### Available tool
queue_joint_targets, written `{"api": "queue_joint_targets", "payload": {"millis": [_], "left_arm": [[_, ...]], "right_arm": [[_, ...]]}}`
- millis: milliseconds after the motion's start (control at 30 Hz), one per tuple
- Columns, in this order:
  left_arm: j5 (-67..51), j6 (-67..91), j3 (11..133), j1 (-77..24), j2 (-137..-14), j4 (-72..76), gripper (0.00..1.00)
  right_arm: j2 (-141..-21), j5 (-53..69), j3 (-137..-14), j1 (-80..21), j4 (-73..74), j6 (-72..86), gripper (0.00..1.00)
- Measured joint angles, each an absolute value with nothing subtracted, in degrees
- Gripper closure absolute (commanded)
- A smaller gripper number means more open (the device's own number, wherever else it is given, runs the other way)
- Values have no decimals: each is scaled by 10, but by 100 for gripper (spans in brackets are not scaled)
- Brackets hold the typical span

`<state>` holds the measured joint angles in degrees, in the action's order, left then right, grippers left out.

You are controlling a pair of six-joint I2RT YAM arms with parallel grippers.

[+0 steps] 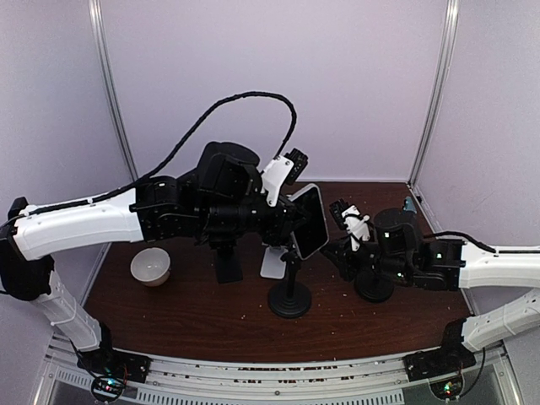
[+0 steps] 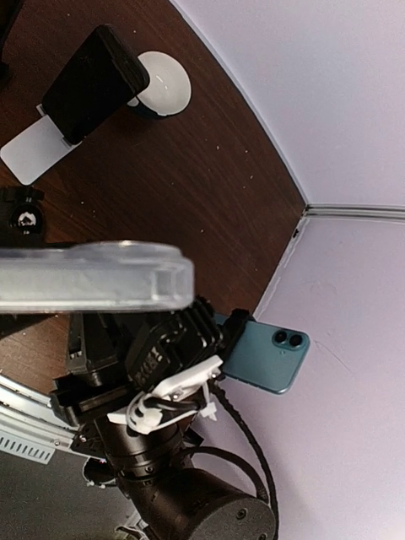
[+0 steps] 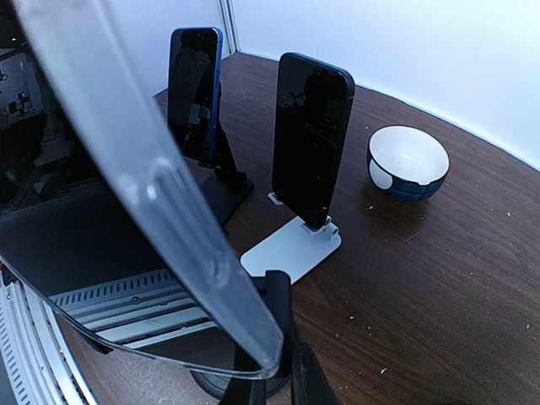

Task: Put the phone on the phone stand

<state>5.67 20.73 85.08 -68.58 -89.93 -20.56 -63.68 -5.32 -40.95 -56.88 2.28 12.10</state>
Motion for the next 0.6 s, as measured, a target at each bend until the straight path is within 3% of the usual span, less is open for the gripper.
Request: {"api": "queue_joint_targets", "payload": {"millis": [600], "left_arm": [[47, 170, 873, -687, -903, -252, 100]], "right_arm": [[-635, -63, -418, -577, 42, 88, 100]]}}
